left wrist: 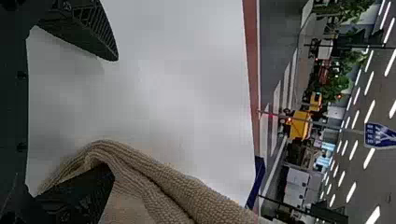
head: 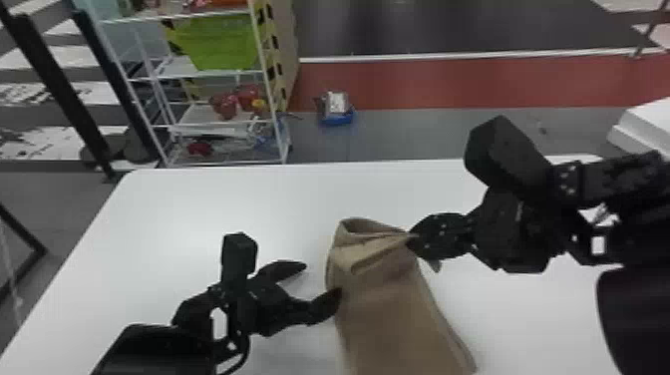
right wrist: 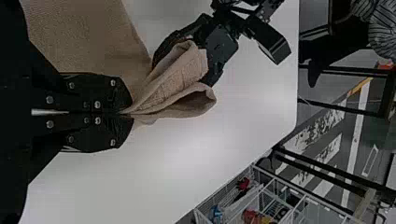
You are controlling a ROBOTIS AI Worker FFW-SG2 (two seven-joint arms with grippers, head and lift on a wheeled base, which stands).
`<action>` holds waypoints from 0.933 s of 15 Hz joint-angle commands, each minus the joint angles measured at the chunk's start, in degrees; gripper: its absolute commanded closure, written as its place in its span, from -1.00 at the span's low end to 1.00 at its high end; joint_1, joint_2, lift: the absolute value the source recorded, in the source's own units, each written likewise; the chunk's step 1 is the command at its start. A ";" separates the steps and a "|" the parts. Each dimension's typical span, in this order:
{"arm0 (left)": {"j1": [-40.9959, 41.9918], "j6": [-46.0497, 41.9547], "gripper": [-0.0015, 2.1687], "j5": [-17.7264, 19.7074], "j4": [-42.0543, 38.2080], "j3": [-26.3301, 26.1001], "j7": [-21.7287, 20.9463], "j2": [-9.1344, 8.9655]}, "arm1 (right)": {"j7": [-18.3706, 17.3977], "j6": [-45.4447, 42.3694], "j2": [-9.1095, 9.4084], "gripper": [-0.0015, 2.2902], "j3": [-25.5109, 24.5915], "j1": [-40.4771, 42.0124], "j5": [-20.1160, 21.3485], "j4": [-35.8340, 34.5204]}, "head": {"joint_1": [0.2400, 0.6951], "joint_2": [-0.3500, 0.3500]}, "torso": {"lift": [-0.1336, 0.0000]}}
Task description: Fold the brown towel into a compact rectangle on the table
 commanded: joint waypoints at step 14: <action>1.16 -1.43 -0.91 0.79 -0.34 1.16 -0.70 -0.24 | 0.19 1.42 -4.38 0.03 -1.83 8.07 -1.80 -8.03 | 1.00 0.28 | -0.84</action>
